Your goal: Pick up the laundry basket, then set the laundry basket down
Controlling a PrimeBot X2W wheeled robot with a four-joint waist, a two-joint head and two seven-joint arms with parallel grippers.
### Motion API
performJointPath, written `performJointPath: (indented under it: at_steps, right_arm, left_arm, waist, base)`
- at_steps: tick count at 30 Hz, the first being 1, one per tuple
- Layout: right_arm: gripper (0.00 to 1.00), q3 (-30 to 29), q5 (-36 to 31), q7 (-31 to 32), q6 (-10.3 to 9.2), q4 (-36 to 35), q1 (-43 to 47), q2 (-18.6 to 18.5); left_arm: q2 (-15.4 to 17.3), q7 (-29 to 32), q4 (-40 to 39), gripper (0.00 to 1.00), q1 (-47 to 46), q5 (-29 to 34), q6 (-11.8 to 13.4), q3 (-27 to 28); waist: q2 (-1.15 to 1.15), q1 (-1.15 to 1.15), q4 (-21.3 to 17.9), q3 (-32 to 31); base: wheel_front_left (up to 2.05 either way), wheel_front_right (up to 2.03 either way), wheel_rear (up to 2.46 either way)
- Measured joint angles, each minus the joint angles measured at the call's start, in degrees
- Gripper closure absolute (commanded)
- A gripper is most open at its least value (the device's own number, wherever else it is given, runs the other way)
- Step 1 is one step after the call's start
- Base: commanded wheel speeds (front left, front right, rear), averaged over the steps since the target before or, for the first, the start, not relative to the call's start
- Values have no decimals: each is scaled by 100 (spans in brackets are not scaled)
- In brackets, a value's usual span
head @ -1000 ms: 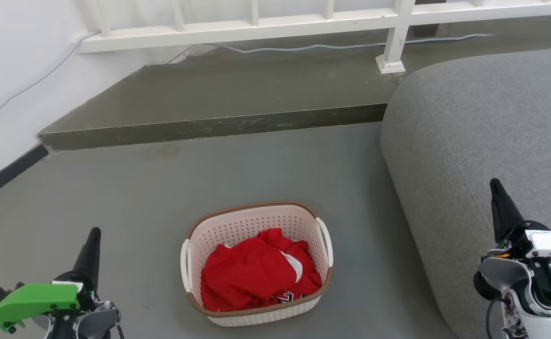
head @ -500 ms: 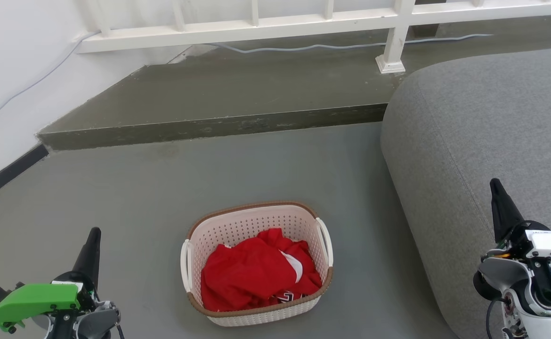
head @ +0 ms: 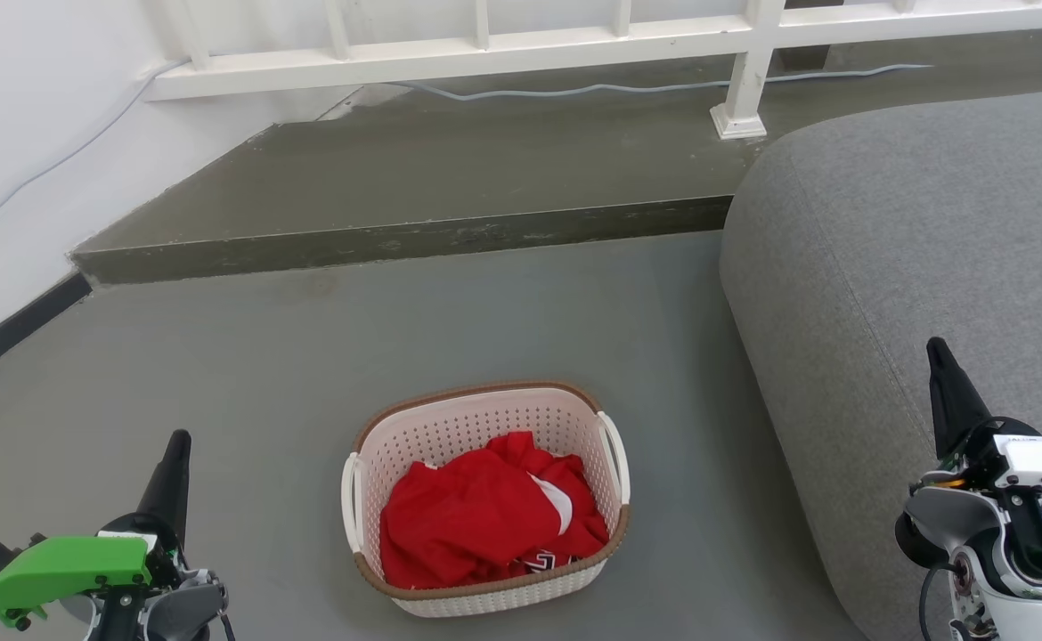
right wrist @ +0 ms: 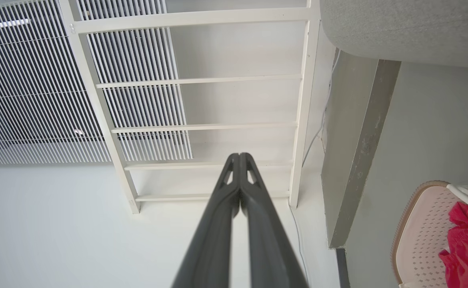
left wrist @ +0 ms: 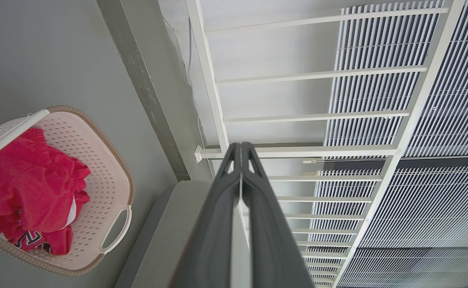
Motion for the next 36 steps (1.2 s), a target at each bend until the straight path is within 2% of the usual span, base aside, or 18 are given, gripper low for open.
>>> performJointPath:
  at_steps: [36]
  right_arm:
    - [100, -4, -1, 1, 0, 0, 0, 3]
  left_arm:
    - [0, -1, -1, 100, 0, 0, 0, 0]
  waist:
    - [0, 0, 0, 0]
  base:
    - [0, 0, 0]
